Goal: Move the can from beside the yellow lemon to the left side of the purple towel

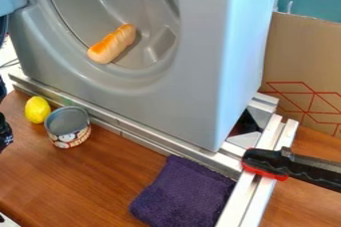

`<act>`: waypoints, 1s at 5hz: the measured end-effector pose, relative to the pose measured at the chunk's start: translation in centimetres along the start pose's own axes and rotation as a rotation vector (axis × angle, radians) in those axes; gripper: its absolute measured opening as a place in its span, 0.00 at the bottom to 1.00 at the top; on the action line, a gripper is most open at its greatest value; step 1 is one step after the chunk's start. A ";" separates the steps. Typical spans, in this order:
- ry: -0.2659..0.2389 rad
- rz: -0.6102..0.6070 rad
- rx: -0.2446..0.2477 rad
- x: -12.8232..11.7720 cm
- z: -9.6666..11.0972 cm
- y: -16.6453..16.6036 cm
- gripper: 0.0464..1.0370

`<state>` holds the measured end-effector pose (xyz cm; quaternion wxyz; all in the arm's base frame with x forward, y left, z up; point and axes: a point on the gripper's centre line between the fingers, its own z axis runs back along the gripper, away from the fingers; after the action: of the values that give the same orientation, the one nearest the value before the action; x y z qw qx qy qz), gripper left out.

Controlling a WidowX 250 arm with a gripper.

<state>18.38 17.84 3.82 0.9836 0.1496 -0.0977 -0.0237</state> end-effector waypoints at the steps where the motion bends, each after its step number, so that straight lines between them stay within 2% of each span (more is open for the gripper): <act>1: -0.064 0.000 0.031 1.5 0.0 0.9 0.96; 2: -0.087 0.031 0.041 2.6 -0.9 1.8 0.96; 3: -0.128 0.096 0.020 3.8 -1.8 1.9 0.96; 4: -0.138 0.184 0.006 4.5 -2.8 1.9 0.96; 5: -0.164 0.219 -0.028 7.1 -3.1 0.3 0.96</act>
<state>25.93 18.49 2.32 0.9711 0.1218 -0.1930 0.0702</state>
